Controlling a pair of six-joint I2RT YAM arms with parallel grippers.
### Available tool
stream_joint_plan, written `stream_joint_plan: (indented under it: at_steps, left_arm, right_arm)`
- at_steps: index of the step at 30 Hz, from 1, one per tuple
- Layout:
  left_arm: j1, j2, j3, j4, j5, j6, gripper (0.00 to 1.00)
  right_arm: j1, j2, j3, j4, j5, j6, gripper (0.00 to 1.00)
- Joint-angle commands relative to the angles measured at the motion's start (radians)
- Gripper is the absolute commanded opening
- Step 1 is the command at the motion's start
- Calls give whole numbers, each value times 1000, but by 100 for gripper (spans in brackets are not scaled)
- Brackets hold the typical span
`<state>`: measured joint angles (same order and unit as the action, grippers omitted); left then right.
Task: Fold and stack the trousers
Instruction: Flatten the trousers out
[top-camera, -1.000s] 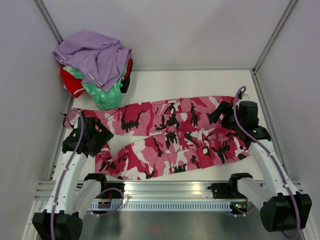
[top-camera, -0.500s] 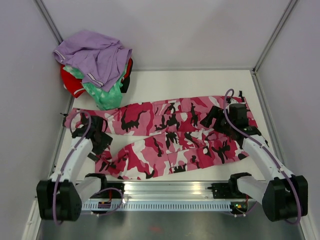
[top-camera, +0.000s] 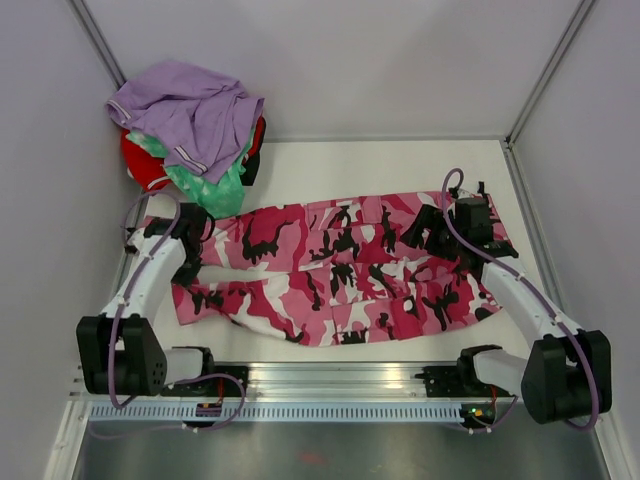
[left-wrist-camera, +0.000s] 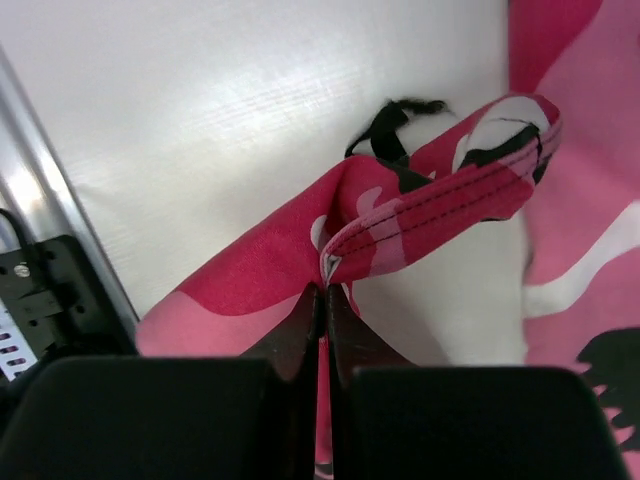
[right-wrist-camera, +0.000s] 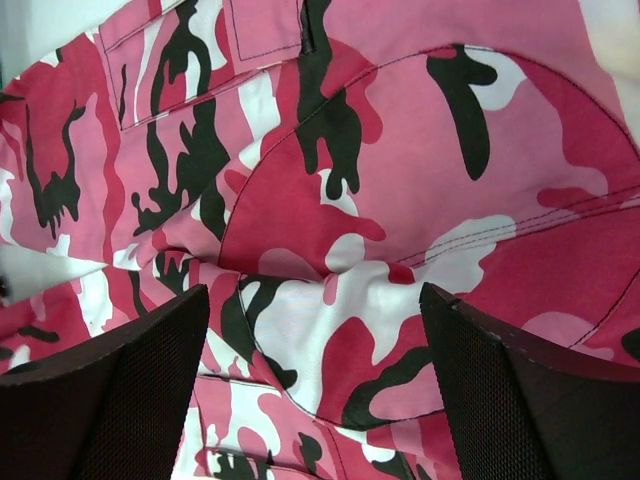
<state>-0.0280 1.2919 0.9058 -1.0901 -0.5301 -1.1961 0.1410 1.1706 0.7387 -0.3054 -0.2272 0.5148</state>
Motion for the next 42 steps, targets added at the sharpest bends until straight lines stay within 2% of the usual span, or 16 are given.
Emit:
stream_joint_plan:
  at_steps: [1,4,5,7,8,11,12,16,18,22,23,28,30,34,36,42]
  left_arm:
    - [8,-54,128,-354,-264,-299,2]
    - [37,-24,177,-412,-309,-307,3]
    - [65,-2,183,-434,-309,-309,8]
    - [86,49,170,-449,-298,-323,29]
    - [105,58,156,-449,-300,-342,35]
    - [164,76,127,-400,-312,-329,87]
    - [180,79,134,-377,-311,-260,99]
    - [209,43,139,-308,-283,-177,100]
    - [269,6,104,-167,-249,-38,100]
    - [460,-22,29,86,-5,174,100]
    - [509,-19,19,104,27,188,100]
    - [549,-23,-39,133,67,130,100]
    - [605,-31,-85,160,99,122,100]
    - [764,-129,-217,349,342,200,100]
    - [850,-204,-289,465,422,254,96]
    - [899,-204,-311,527,449,322,93]
  right_arm:
    - [3,9,41,22,19,-28,93]
    - [3,38,47,23,11,-39,93]
    - [3,49,45,28,12,-42,93]
    - [3,55,42,32,17,-42,93]
    - [2,58,39,37,19,-41,93]
    - [3,54,36,43,15,-33,93]
    - [3,52,36,40,14,-33,93]
    - [3,40,48,20,23,-47,93]
    - [2,35,68,3,20,-53,93]
    - [3,50,109,-14,5,-76,93]
    - [3,58,119,-24,-3,-84,93]
    - [9,86,174,-46,-21,-94,93]
    - [17,81,172,-44,-23,-87,93]
    - [23,67,168,-57,-11,-88,93]
    - [25,61,157,-58,-1,-88,93]
    - [31,83,151,-60,-9,-81,93]
